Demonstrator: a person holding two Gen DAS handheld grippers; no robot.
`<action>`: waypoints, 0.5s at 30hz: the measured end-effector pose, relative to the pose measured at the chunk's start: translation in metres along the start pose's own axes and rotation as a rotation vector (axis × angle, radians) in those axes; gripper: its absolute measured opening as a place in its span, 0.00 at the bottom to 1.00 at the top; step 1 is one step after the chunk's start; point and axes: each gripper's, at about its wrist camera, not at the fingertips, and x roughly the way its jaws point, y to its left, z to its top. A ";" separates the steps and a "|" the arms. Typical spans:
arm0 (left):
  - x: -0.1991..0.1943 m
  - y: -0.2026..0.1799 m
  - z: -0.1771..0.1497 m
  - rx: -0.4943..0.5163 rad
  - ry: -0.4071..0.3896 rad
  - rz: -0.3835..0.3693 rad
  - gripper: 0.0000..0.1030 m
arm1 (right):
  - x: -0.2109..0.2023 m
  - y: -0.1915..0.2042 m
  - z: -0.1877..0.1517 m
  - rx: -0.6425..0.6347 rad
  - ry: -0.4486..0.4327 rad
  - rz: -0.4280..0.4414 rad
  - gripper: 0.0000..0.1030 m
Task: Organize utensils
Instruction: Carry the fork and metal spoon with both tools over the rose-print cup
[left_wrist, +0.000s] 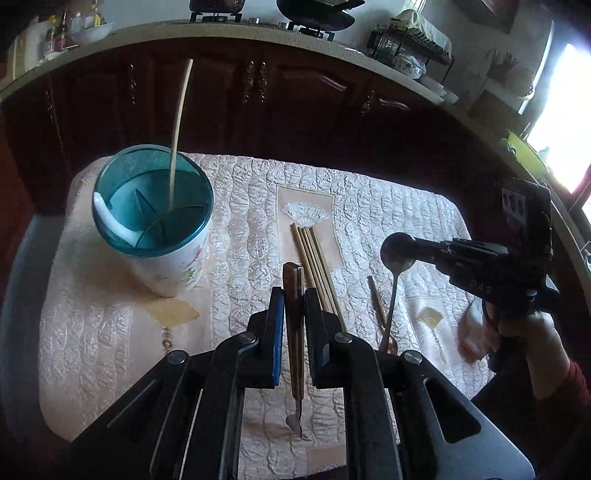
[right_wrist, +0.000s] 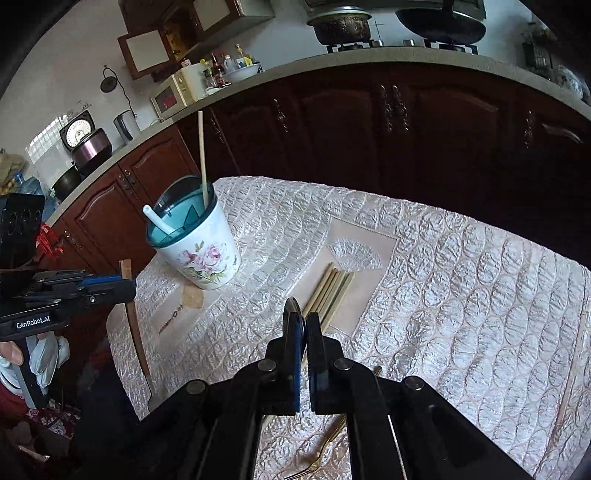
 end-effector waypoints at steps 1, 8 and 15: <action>-0.009 0.000 -0.001 0.004 -0.010 0.000 0.09 | -0.003 0.004 0.002 -0.010 -0.006 -0.002 0.02; -0.043 0.003 -0.001 0.007 -0.068 0.011 0.09 | -0.017 0.025 0.017 -0.035 -0.044 -0.001 0.02; -0.074 0.008 0.017 0.011 -0.135 0.035 0.09 | -0.023 0.045 0.043 -0.061 -0.087 -0.002 0.02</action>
